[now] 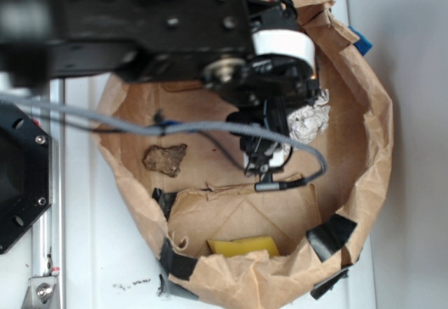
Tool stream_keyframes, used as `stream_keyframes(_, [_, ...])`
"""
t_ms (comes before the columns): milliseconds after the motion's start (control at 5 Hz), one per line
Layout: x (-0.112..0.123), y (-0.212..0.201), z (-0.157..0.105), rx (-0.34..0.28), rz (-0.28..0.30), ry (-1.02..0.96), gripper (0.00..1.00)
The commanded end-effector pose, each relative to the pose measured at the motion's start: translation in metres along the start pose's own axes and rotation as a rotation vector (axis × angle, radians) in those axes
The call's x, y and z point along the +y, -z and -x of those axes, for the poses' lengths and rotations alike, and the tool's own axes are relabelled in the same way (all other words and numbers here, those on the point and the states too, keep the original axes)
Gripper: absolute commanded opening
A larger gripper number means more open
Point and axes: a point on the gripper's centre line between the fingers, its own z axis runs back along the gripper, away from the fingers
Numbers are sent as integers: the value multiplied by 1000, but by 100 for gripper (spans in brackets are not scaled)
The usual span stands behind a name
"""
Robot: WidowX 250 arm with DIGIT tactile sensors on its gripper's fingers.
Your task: Grab the white paper.
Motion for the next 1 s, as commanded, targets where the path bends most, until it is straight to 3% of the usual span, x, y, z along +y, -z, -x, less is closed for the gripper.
stream_keyframes(0, [-11,3,-22,-53,33,76,100])
stream_keyframes(400, [-29,-25,-15,-123,99,107,100])
stream_keyframes(800, [-24,-3,-21,-145,99,122,100])
